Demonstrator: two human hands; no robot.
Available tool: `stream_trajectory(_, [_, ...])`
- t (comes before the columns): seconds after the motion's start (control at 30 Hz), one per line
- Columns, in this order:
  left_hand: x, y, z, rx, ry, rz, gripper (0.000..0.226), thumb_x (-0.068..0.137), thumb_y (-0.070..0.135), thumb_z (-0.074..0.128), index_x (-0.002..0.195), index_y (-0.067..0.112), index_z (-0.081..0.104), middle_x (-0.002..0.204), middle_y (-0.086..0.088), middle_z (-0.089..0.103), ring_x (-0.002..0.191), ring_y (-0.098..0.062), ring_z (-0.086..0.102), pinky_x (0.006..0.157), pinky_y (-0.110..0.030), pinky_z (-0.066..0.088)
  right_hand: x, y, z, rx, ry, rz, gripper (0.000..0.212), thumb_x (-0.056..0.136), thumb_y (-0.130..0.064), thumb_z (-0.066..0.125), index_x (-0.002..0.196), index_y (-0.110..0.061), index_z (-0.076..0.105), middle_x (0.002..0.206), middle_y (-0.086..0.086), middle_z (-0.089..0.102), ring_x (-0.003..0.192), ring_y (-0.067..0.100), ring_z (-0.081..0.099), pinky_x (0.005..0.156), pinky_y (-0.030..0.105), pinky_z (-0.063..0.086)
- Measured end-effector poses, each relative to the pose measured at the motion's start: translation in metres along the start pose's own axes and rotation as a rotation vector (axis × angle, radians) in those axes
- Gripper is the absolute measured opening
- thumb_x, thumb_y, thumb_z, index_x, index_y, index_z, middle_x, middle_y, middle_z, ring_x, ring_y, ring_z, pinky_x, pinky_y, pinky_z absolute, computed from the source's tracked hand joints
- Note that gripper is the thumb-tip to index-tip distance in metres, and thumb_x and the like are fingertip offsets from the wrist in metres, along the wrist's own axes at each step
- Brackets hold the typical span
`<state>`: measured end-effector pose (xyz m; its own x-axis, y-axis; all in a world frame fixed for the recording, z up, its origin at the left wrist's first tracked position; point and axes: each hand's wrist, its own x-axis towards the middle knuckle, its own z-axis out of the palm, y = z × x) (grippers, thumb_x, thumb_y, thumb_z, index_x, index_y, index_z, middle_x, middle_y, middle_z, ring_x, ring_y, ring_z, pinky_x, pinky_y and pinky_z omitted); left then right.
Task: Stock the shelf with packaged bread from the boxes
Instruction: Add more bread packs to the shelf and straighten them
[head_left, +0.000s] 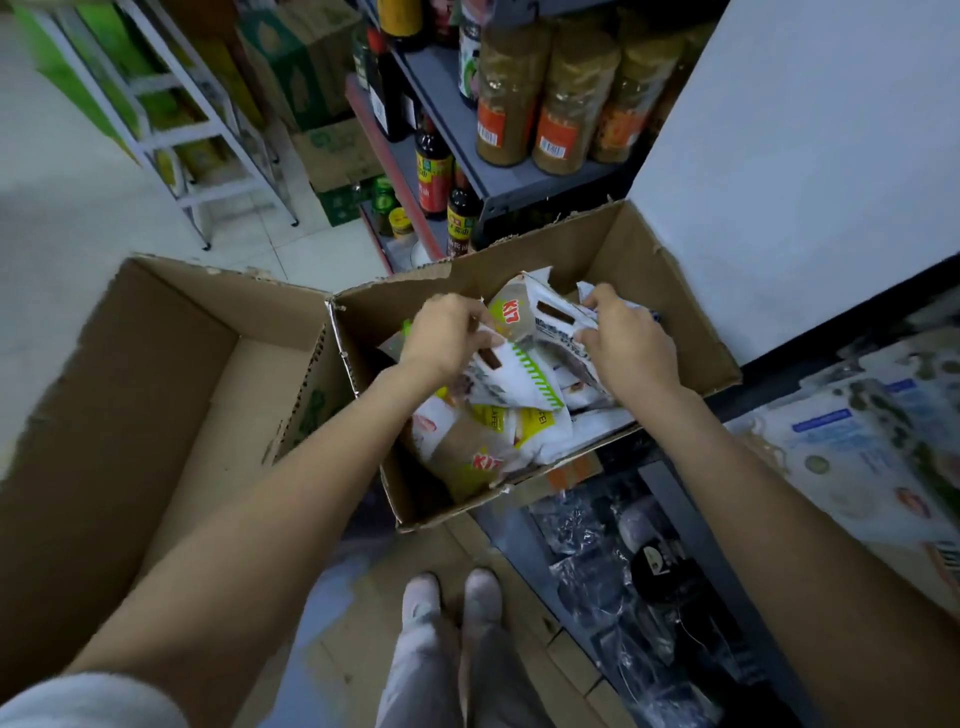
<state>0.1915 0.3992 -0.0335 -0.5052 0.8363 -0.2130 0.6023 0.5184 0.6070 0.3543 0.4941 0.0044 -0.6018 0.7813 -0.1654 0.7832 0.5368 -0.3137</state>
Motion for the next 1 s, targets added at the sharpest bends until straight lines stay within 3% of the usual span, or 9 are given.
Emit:
stream_trajectory(0.23, [-0.067, 0.063, -0.077, -0.058, 0.046, 0.354, 0.012, 0.078, 0.024, 0.075, 0.081, 0.013, 0.071, 0.14, -0.009, 0.035, 0.136, -0.025, 0.027, 0.108, -0.035, 0.026, -0.044, -0.041, -0.084, 0.055, 0.196, -0.127, 0.018, 0.095, -0.023, 0.049, 0.108, -0.018, 0.061, 0.109, 0.017, 0.064, 0.107, 0.037, 0.055, 0.072, 0.038, 0.038])
stream_trajectory(0.33, [-0.113, 0.083, -0.106, -0.173, 0.066, 0.411, 0.011, 0.084, 0.024, 0.07, 0.078, 0.02, 0.062, 0.128, -0.004, 0.045, 0.123, -0.019, 0.044, 0.097, -0.033, 0.035, -0.083, -0.055, -0.115, 0.263, 0.242, -0.165, 0.022, 0.094, -0.026, 0.051, 0.111, -0.017, 0.064, 0.105, 0.016, 0.067, 0.103, 0.036, 0.059, 0.076, 0.035, 0.041])
stream_trajectory(0.4, [-0.152, 0.092, -0.121, -0.241, 0.108, 0.444, 0.014, 0.088, 0.025, 0.065, 0.079, 0.018, 0.057, 0.101, 0.005, 0.053, 0.095, -0.006, 0.052, 0.08, -0.028, 0.035, -0.121, -0.062, -0.133, 0.324, 0.277, -0.221, 0.023, 0.094, -0.027, 0.053, 0.109, -0.014, 0.065, 0.099, 0.012, 0.069, 0.101, 0.031, 0.06, 0.075, 0.03, 0.039])
stream_trajectory(0.5, [-0.215, 0.105, -0.134, -0.387, 0.241, 0.491, 0.02, 0.091, 0.028, 0.058, 0.082, 0.011, 0.052, 0.086, -0.013, 0.057, 0.081, -0.025, 0.054, 0.071, -0.032, 0.037, -0.199, -0.075, -0.155, 0.442, 0.394, -0.298, 0.007, 0.091, -0.025, 0.06, 0.092, -0.021, 0.065, 0.073, -0.009, 0.059, 0.078, 0.014, 0.053, 0.062, 0.014, 0.036])
stream_trajectory(0.67, [-0.33, 0.147, -0.141, -0.675, 0.377, 0.523, 0.018, 0.094, 0.016, 0.056, 0.077, 0.015, 0.049, 0.071, -0.006, 0.059, 0.064, -0.009, 0.054, 0.06, -0.017, 0.04, -0.342, -0.077, -0.181, 1.09, 0.486, -0.268, 0.026, 0.082, -0.037, 0.069, 0.103, -0.023, 0.064, 0.096, -0.001, 0.064, 0.081, 0.001, 0.061, 0.068, 0.016, 0.045])
stream_trajectory(0.73, [-0.372, 0.173, -0.134, -0.744, 0.33, 0.547, 0.016, 0.094, 0.011, 0.056, 0.078, 0.01, 0.05, 0.066, 0.001, 0.055, 0.057, 0.003, 0.054, 0.056, -0.009, 0.037, -0.391, -0.066, -0.186, 1.214, 0.481, -0.174, 0.047, 0.066, -0.056, 0.074, 0.101, -0.026, 0.063, 0.099, 0.0, 0.064, 0.088, 0.009, 0.064, 0.074, 0.024, 0.049])
stream_trajectory(0.8, [-0.408, 0.203, -0.12, -0.776, 0.246, 0.579, 0.014, 0.092, 0.011, 0.058, 0.079, 0.009, 0.052, 0.066, 0.003, 0.057, 0.055, 0.008, 0.054, 0.054, -0.007, 0.037, -0.437, -0.052, -0.188, 1.278, 0.538, -0.065, 0.057, 0.073, -0.048, 0.073, 0.115, -0.011, 0.059, 0.093, -0.003, 0.067, 0.078, 0.009, 0.067, 0.07, 0.027, 0.051])
stream_trajectory(0.9, [-0.46, 0.258, -0.088, -0.808, 0.141, 0.607, 0.012, 0.089, 0.02, 0.062, 0.081, 0.014, 0.054, 0.079, -0.005, 0.064, 0.077, -0.014, 0.059, 0.071, -0.025, 0.044, -0.508, -0.021, -0.2, 1.28, 0.775, 0.054, 0.021, 0.096, -0.017, 0.051, 0.114, -0.009, 0.059, 0.098, 0.001, 0.065, 0.075, 0.011, 0.064, 0.08, 0.037, 0.056])
stream_trajectory(1.0, [-0.515, 0.312, -0.056, -0.862, 0.031, 0.626, 0.008, 0.093, 0.015, 0.056, 0.089, 0.011, 0.051, 0.072, 0.007, 0.058, 0.07, -0.007, 0.053, 0.066, -0.019, 0.041, -0.579, 0.016, -0.219, 1.18, 1.007, 0.099, 0.021, 0.086, -0.032, 0.058, 0.103, -0.018, 0.061, 0.113, 0.009, 0.066, 0.097, 0.023, 0.065, 0.091, 0.04, 0.049])
